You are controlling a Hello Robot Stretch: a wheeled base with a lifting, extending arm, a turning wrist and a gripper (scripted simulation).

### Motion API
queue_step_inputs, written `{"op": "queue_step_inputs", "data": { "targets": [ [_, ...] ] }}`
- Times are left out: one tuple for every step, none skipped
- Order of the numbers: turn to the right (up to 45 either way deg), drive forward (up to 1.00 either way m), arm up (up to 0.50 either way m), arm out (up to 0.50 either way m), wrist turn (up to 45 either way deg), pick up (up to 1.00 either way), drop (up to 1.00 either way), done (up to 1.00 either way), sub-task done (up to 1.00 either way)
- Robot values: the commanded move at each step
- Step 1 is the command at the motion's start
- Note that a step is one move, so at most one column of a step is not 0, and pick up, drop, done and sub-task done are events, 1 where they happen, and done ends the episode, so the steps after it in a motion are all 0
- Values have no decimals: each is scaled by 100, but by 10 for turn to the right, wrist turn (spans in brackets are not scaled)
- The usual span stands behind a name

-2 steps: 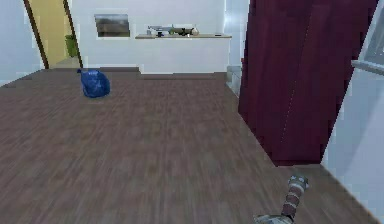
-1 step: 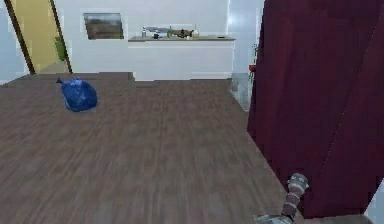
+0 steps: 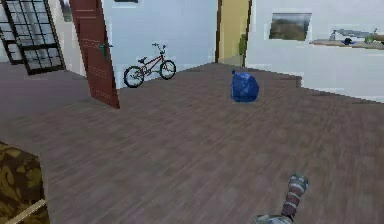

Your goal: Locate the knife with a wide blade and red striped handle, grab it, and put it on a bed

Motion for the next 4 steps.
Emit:
{"op": "queue_step_inputs", "data": {
  "targets": [
    [-90,0,0,0,0,0,0,0,0],
    [0,85,0,0,0,0,0,0,0],
    [-450,0,0,0,0,0,0,0,0],
    [-90,0,0,0,0,0,0,0,0]
  ]
}}
